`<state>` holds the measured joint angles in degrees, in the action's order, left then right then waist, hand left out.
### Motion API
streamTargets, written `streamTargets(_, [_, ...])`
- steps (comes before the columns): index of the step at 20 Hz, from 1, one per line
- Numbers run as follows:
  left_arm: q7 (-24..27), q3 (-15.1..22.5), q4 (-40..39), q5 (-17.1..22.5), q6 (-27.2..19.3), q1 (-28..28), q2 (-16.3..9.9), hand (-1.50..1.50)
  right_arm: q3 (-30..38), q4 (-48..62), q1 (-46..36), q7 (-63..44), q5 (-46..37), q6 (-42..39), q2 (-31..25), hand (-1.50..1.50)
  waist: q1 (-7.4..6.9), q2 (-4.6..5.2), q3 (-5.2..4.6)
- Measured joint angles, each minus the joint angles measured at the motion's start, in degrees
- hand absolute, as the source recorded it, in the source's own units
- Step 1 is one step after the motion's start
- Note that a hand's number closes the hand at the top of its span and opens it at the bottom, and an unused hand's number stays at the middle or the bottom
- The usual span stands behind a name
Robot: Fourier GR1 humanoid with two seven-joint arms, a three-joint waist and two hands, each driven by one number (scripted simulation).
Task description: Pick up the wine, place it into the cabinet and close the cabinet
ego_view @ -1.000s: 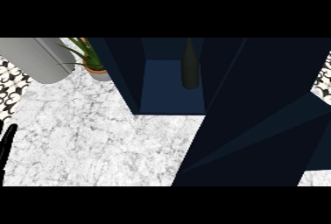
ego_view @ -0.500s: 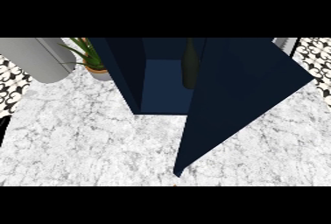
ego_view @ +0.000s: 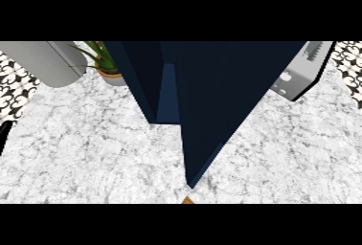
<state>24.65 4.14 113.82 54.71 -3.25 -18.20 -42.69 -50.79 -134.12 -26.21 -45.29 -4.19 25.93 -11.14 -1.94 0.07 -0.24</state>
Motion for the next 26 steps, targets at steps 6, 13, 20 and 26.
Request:
streamTargets(6, [-1.9,0.5,-0.4,-0.1,-1.3,2.9,1.0,-1.50,4.5,9.8,-12.2,1.2,6.4,3.2,5.0,1.50,-0.52,0.25,0.05])
streamTargets(13, [-2.7,1.1,-2.3,-1.7,-2.1,5.3,2.9,-1.50,12.7,29.9,-32.4,5.0,14.5,6.9,10.0,1.50,-0.62,0.24,0.09])
streamTargets(20, [-3.5,1.1,-1.8,-3.0,-3.1,5.5,4.9,-1.50,19.7,47.9,-42.2,12.2,13.9,1.3,10.8,1.50,0.18,0.19,0.14])
streamTargets(26, [-4.5,-0.5,-2.2,-4.0,-2.3,5.7,5.8,-1.50,24.9,60.3,-44.3,19.5,15.6,-3.0,11.2,1.50,0.47,0.16,0.17])
